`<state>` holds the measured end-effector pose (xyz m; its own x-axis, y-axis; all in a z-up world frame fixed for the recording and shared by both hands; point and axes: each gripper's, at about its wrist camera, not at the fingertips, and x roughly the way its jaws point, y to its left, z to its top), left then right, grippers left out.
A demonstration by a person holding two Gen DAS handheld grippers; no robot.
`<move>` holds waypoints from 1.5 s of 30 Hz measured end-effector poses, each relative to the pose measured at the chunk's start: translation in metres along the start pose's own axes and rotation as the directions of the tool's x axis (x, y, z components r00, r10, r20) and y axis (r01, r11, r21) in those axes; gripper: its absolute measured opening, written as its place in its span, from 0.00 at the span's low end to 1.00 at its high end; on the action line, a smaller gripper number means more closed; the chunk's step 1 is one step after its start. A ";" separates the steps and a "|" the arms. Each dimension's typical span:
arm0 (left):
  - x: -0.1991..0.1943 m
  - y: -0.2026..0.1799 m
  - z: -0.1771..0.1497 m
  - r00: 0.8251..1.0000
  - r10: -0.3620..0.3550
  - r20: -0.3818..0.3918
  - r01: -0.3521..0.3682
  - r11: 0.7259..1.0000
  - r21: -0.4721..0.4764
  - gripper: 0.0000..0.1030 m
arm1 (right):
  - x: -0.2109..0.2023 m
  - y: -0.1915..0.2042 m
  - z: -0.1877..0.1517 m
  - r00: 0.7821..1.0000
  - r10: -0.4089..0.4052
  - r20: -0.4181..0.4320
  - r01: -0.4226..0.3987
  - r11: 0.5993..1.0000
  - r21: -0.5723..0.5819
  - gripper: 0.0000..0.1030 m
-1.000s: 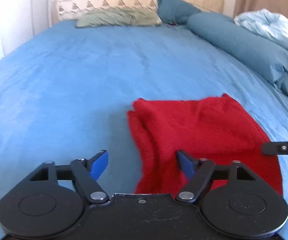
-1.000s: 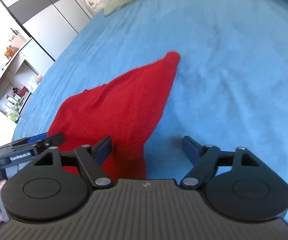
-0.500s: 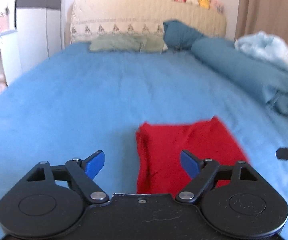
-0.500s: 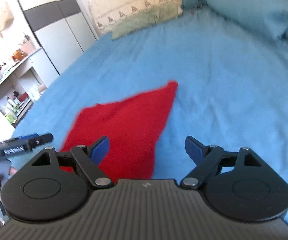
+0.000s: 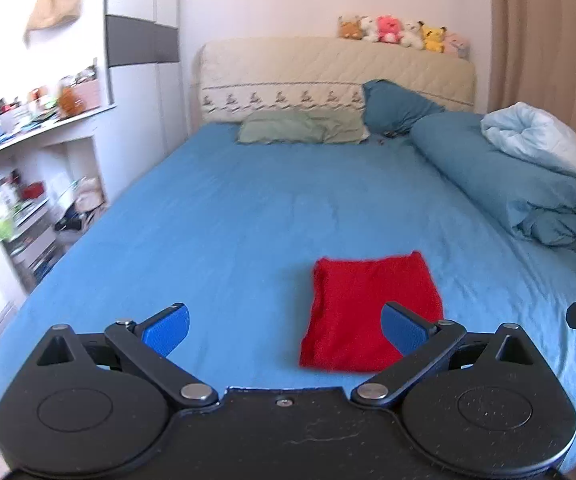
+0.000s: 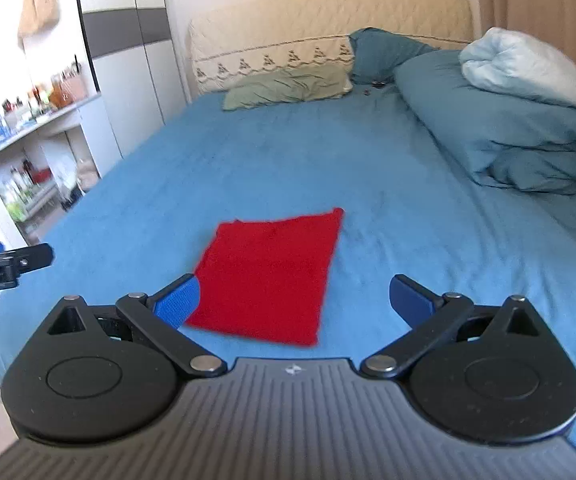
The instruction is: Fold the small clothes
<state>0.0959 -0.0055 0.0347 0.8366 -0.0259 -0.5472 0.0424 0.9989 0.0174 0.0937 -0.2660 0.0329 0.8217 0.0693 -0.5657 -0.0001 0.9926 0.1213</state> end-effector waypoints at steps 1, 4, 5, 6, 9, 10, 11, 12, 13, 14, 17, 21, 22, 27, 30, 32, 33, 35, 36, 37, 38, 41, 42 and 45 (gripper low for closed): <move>-0.006 0.000 -0.007 1.000 0.010 -0.004 -0.010 1.000 0.002 1.00 | -0.008 0.005 -0.006 1.000 -0.026 -0.009 0.026 1.000 -0.012 1.00; -0.021 -0.003 -0.026 0.999 0.037 -0.020 -0.036 0.999 0.026 1.00 | -0.027 0.015 -0.024 0.996 -0.082 -0.027 0.081 0.996 -0.042 1.00; -0.026 -0.005 -0.033 0.999 0.043 -0.021 -0.042 0.999 0.034 1.00 | -0.033 0.017 -0.030 0.995 -0.090 -0.034 0.088 0.995 -0.044 1.00; -0.030 -0.006 -0.038 0.999 0.043 -0.021 -0.043 0.998 0.038 1.00 | -0.035 0.018 -0.035 0.995 -0.092 -0.043 0.090 0.995 -0.043 1.00; -0.038 -0.008 -0.048 0.999 0.026 -0.021 -0.025 0.999 0.042 1.00 | -0.041 0.019 -0.052 0.992 -0.104 -0.071 0.102 0.994 -0.036 1.00; -0.039 -0.010 -0.050 0.999 0.023 -0.023 -0.022 0.999 0.047 1.00 | -0.042 0.020 -0.057 0.991 -0.110 -0.080 0.108 0.994 -0.034 1.00; -0.040 -0.012 -0.051 0.999 0.025 -0.024 -0.024 0.998 0.057 1.00 | -0.043 0.020 -0.062 0.989 -0.115 -0.088 0.113 0.993 -0.032 1.00; -0.041 -0.014 -0.053 0.999 0.032 -0.021 -0.030 0.997 0.067 1.00 | -0.045 0.019 -0.066 0.988 -0.118 -0.095 0.116 0.993 -0.026 1.00; -0.043 -0.017 -0.055 0.999 0.037 -0.014 -0.036 0.996 0.080 1.00 | -0.046 0.018 -0.070 0.988 -0.121 -0.100 0.120 0.993 -0.019 1.00; -0.045 -0.019 -0.057 0.999 0.037 -0.011 -0.036 0.995 0.088 1.00 | -0.048 0.017 -0.073 0.987 -0.121 -0.105 0.120 0.993 -0.014 1.00; -0.047 -0.022 -0.060 1.000 0.020 -0.011 -0.019 0.995 0.093 1.00 | -0.051 0.017 -0.079 0.985 -0.127 -0.115 0.126 0.992 -0.016 1.00; -0.049 -0.026 -0.062 1.000 0.008 -0.006 -0.008 0.995 0.103 1.00 | -0.054 0.017 -0.082 0.985 -0.131 -0.116 0.130 0.991 -0.018 1.00; -0.049 -0.027 -0.061 1.000 0.009 -0.004 -0.008 0.994 0.107 1.00 | -0.054 0.017 -0.082 0.984 -0.134 -0.113 0.133 0.991 -0.018 1.00; -0.050 -0.026 -0.062 1.000 0.007 -0.001 -0.007 0.994 0.108 1.00 | -0.058 0.017 -0.083 0.985 -0.136 -0.104 0.136 0.991 -0.011 1.00; -0.051 -0.025 -0.062 1.000 0.011 0.004 -0.011 0.994 0.109 1.00 | -0.060 0.017 -0.084 0.985 -0.137 -0.102 0.137 0.991 -0.007 1.00; -0.051 -0.025 -0.062 1.000 0.013 0.007 -0.014 0.994 0.109 1.00 | -0.060 0.018 -0.084 0.985 -0.137 -0.103 0.137 0.991 -0.007 1.00; -0.052 -0.025 -0.062 1.000 0.014 0.009 -0.015 0.994 0.109 1.00 | -0.060 0.017 -0.084 0.985 -0.137 -0.103 0.137 0.990 -0.006 1.00; -0.052 -0.025 -0.063 1.000 0.013 0.010 -0.014 0.994 0.111 1.00 | -0.060 0.017 -0.084 0.985 -0.136 -0.102 0.136 0.991 -0.005 1.00; -0.053 -0.025 -0.063 1.000 0.013 0.010 -0.014 0.994 0.112 1.00 | -0.060 0.016 -0.083 0.985 -0.136 -0.102 0.136 0.991 -0.004 1.00; -0.053 -0.025 -0.063 1.000 0.014 0.011 -0.015 0.994 0.112 1.00 | -0.060 0.015 -0.083 0.986 -0.135 -0.102 0.135 0.991 -0.006 1.00; -0.053 -0.024 -0.063 1.000 0.014 0.011 -0.015 0.994 0.113 1.00 | -0.060 0.015 -0.083 0.986 -0.136 -0.102 0.136 0.991 -0.006 1.00; -0.054 -0.024 -0.064 1.000 0.016 0.011 -0.018 0.993 0.113 1.00 | -0.060 0.015 -0.083 0.986 -0.135 -0.102 0.135 0.991 -0.006 1.00; -0.054 -0.025 -0.064 1.000 0.017 0.011 -0.018 0.994 0.111 1.00 | -0.060 0.015 -0.083 0.986 -0.135 -0.102 0.135 0.991 -0.006 1.00; -0.055 -0.025 -0.064 1.000 0.016 0.012 -0.017 0.994 0.108 1.00 | -0.060 0.015 -0.084 0.985 -0.136 -0.102 0.136 0.991 -0.007 1.00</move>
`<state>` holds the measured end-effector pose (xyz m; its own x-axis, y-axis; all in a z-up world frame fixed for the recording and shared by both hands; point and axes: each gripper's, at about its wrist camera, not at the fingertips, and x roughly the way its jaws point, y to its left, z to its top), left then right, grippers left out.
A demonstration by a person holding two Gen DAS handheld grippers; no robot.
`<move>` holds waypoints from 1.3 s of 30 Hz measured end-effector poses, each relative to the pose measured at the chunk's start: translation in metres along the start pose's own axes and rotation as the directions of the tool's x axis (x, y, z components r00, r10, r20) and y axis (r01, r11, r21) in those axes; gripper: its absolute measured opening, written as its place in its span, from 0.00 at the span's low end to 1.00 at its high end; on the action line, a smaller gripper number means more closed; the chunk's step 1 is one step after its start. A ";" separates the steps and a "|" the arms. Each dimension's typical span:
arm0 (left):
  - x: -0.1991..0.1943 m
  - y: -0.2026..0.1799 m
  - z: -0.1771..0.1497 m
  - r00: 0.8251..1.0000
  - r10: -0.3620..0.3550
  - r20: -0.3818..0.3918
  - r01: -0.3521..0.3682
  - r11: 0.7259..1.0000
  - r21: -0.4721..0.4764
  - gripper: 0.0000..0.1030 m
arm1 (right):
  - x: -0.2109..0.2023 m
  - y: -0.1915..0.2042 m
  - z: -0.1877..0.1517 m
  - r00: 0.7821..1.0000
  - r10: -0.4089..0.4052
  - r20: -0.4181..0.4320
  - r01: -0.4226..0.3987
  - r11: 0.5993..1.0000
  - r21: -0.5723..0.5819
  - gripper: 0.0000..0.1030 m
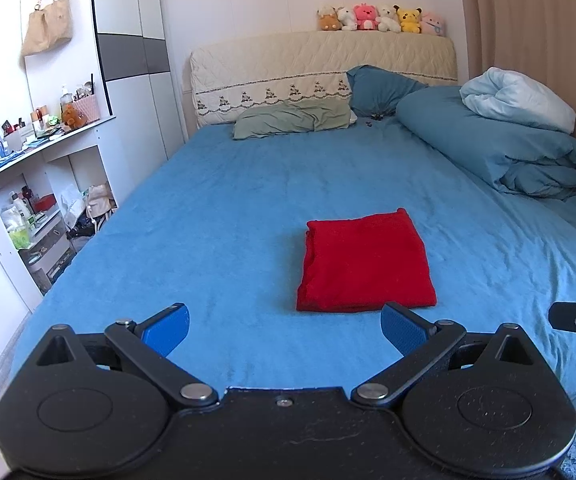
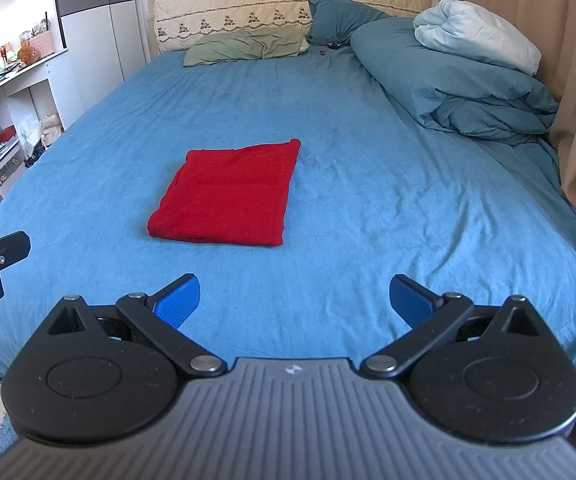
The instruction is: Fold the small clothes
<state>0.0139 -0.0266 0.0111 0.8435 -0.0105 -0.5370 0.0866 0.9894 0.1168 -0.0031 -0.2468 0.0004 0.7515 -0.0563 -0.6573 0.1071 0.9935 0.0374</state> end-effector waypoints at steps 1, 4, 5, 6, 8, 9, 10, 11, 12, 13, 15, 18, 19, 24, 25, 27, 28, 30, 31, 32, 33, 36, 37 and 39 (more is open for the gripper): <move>0.000 0.001 0.000 1.000 0.000 0.000 0.000 1.000 0.001 1.00 | 0.000 0.001 0.000 1.000 0.000 0.000 0.000 1.000 0.002 1.00; -0.001 0.001 0.000 1.000 0.005 0.002 -0.005 1.000 0.005 1.00 | 0.000 0.001 0.000 1.000 0.000 0.000 0.000 1.000 0.003 1.00; -0.001 0.001 0.000 1.000 0.005 0.002 -0.005 1.000 0.005 1.00 | 0.000 0.001 0.000 1.000 0.001 0.000 -0.001 1.000 0.004 1.00; -0.001 0.000 0.000 1.000 0.006 0.002 -0.006 1.000 0.004 1.00 | 0.000 0.001 0.000 1.000 0.001 0.001 -0.001 1.000 0.004 1.00; -0.001 0.000 0.000 1.000 0.006 0.003 -0.006 1.000 0.004 1.00 | 0.000 0.002 0.000 1.000 0.001 0.000 -0.001 1.000 0.005 1.00; -0.001 -0.001 0.000 1.000 0.006 0.004 -0.006 1.000 0.003 1.00 | 0.000 0.002 0.001 1.000 0.001 0.001 -0.001 1.000 0.005 1.00; -0.001 -0.001 0.000 1.000 0.007 0.003 -0.007 1.000 0.003 1.00 | 0.000 0.002 0.001 1.000 0.001 0.001 -0.001 1.000 0.004 1.00; -0.001 0.000 0.000 1.000 0.006 0.004 -0.006 1.000 0.003 1.00 | 0.000 0.001 0.001 1.000 0.000 0.001 0.000 1.000 0.003 1.00; -0.001 0.000 0.000 1.000 0.006 0.004 -0.006 1.000 0.002 1.00 | 0.000 0.001 0.000 1.000 -0.001 0.002 0.001 1.000 0.003 1.00; -0.001 0.001 0.000 1.000 0.005 0.004 -0.005 1.000 0.001 1.00 | -0.001 0.002 0.000 1.000 -0.002 0.003 0.002 1.000 0.003 1.00; -0.002 -0.001 0.001 1.000 0.006 0.005 -0.006 1.000 -0.001 1.00 | -0.001 0.004 0.000 1.000 -0.004 0.004 0.004 1.000 0.003 1.00; -0.003 -0.001 0.002 1.000 0.007 0.007 -0.007 1.000 -0.001 1.00 | -0.001 0.005 -0.001 1.000 -0.006 0.003 0.006 1.000 0.003 1.00; -0.002 -0.001 0.002 1.000 0.007 0.006 -0.007 1.000 -0.002 1.00 | 0.000 0.005 -0.001 1.000 -0.005 0.003 0.005 1.000 0.003 1.00; -0.003 0.000 0.002 1.000 0.007 0.006 -0.007 1.000 -0.008 1.00 | -0.001 0.006 -0.001 1.000 -0.006 0.002 0.006 1.000 0.002 1.00; -0.003 -0.001 0.002 1.000 0.008 0.005 -0.008 1.000 -0.007 1.00 | -0.001 0.007 -0.001 1.000 -0.007 0.003 0.007 1.000 0.002 1.00; -0.003 0.000 0.002 1.000 0.007 0.006 -0.007 1.000 -0.008 1.00 | -0.001 0.007 -0.001 1.000 -0.006 0.002 0.006 1.000 0.003 1.00; -0.003 0.000 0.001 1.000 0.006 0.007 -0.006 1.000 -0.009 1.00 | -0.001 0.007 -0.001 1.000 -0.007 0.002 0.007 1.000 0.003 1.00; -0.004 0.001 0.002 1.000 0.009 0.011 -0.009 1.000 -0.010 1.00 | -0.001 0.008 -0.001 1.000 -0.008 0.002 0.008 1.000 0.003 1.00; -0.004 0.001 0.002 1.000 0.011 0.014 -0.011 1.000 -0.010 1.00 | -0.001 0.009 -0.001 1.000 -0.008 0.002 0.008 1.000 0.003 1.00; -0.004 0.002 0.001 1.000 0.011 0.018 -0.011 1.000 -0.009 1.00 | -0.001 0.009 -0.001 1.000 -0.008 0.002 0.008 1.000 0.004 1.00; -0.005 0.000 0.001 1.000 0.013 0.021 -0.013 1.000 -0.010 1.00 | -0.001 0.009 -0.001 1.000 -0.007 0.002 0.007 1.000 0.005 1.00; -0.005 0.003 0.000 0.999 0.009 0.031 -0.008 1.000 -0.016 1.00 | -0.001 0.009 -0.002 1.000 -0.007 0.002 0.007 1.000 0.003 1.00; -0.005 0.005 0.000 0.999 0.008 0.034 -0.007 1.000 -0.021 1.00 | -0.001 0.010 -0.002 1.000 -0.007 0.003 0.007 1.000 0.002 1.00; -0.005 0.007 0.000 0.999 0.005 0.036 -0.004 0.999 -0.032 1.00 | -0.001 0.010 -0.002 1.000 -0.006 0.003 0.006 1.000 0.002 1.00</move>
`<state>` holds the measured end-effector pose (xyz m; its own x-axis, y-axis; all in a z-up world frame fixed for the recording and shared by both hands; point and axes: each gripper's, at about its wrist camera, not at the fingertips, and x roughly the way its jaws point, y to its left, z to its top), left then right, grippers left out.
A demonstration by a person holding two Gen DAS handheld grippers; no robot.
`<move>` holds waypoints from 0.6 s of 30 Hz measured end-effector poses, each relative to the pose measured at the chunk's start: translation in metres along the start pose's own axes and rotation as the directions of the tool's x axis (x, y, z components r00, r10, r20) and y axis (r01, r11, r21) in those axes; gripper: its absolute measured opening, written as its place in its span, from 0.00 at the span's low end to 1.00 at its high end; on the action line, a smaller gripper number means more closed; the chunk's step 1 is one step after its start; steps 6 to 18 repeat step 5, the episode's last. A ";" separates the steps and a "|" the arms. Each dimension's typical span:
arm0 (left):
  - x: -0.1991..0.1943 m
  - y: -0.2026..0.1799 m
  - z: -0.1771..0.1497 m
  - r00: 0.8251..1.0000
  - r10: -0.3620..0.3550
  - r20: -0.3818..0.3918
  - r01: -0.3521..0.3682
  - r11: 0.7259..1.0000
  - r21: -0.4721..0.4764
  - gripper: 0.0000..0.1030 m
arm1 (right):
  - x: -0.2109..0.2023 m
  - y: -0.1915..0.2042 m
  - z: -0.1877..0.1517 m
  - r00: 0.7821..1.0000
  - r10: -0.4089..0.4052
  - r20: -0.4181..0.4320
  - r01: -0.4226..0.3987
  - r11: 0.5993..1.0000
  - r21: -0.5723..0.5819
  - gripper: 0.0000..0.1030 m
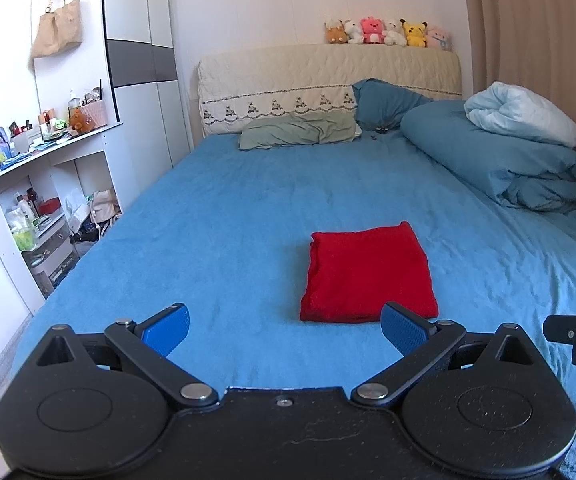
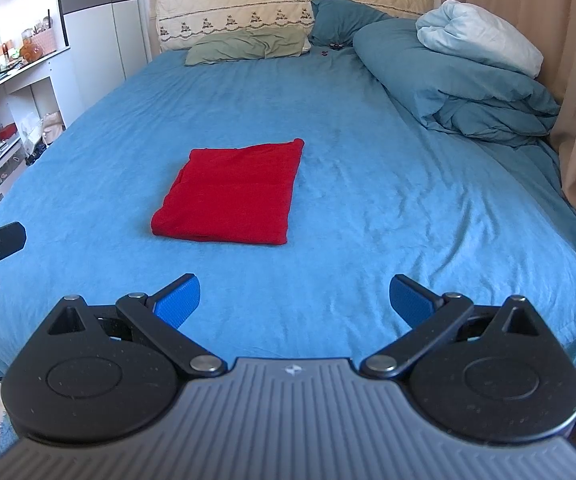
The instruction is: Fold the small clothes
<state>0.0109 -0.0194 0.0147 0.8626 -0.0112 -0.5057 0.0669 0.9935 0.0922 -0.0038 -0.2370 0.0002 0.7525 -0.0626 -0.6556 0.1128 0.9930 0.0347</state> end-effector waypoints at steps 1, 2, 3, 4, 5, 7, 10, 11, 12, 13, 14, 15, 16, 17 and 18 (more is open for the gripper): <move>0.000 0.001 0.000 1.000 -0.008 0.000 0.008 1.000 -0.005 1.00 | 0.000 0.000 0.000 1.000 0.000 0.000 0.000 1.000 0.000 1.00; 0.001 0.002 0.000 1.000 -0.014 -0.001 0.014 1.000 -0.010 1.00 | 0.000 -0.001 0.000 1.000 0.001 0.000 -0.001 1.000 0.000 1.00; 0.001 0.002 0.000 1.000 -0.016 -0.002 0.016 1.000 -0.013 1.00 | 0.001 0.000 0.000 1.000 0.001 0.000 -0.001 1.000 0.001 1.00; 0.002 0.003 0.000 1.000 -0.016 -0.002 0.016 1.000 -0.016 1.00 | 0.000 -0.001 0.000 1.000 0.001 0.000 -0.001 1.000 0.000 1.00; 0.003 0.003 0.000 1.000 -0.014 -0.003 0.013 1.000 -0.015 1.00 | 0.001 -0.002 0.000 1.000 0.002 0.000 -0.002 1.000 0.000 1.00; 0.003 0.003 0.000 1.000 -0.014 -0.003 0.013 1.000 -0.015 1.00 | 0.001 -0.002 0.000 1.000 0.002 0.000 -0.002 1.000 0.000 1.00; 0.003 0.003 0.000 1.000 -0.014 -0.003 0.013 1.000 -0.015 1.00 | 0.001 -0.002 0.000 1.000 0.002 0.000 -0.002 1.000 0.000 1.00; 0.003 0.003 0.000 1.000 -0.014 -0.003 0.013 1.000 -0.015 1.00 | 0.001 -0.002 0.000 1.000 0.002 0.000 -0.002 1.000 0.000 1.00; 0.003 0.003 0.000 1.000 -0.014 -0.003 0.013 1.000 -0.015 1.00 | 0.001 -0.002 0.000 1.000 0.002 0.000 -0.002 1.000 0.000 1.00; 0.003 0.003 0.000 1.000 -0.014 -0.003 0.013 1.000 -0.015 1.00 | 0.001 -0.002 0.000 1.000 0.002 0.000 -0.002 1.000 0.000 1.00; 0.003 0.003 0.000 1.000 -0.014 -0.003 0.013 1.000 -0.015 1.00 | 0.001 -0.002 0.000 1.000 0.002 0.000 -0.002 1.000 0.000 1.00; 0.003 0.003 0.000 1.000 -0.014 -0.003 0.013 1.000 -0.015 1.00 | 0.001 -0.002 0.000 1.000 0.002 0.000 -0.002 1.000 0.000 1.00; 0.003 0.003 0.000 1.000 -0.014 -0.003 0.013 1.000 -0.015 1.00 | 0.001 -0.002 0.000 1.000 0.002 0.000 -0.002 1.000 0.000 1.00; 0.003 0.003 0.000 1.000 -0.014 -0.003 0.013 1.000 -0.015 1.00 | 0.001 -0.002 0.000 1.000 0.002 0.000 -0.002 1.000 0.000 1.00; 0.003 0.003 0.000 1.000 -0.014 -0.003 0.013 1.000 -0.015 1.00 | 0.001 -0.002 0.000 1.000 0.002 0.000 -0.002 1.000 0.000 1.00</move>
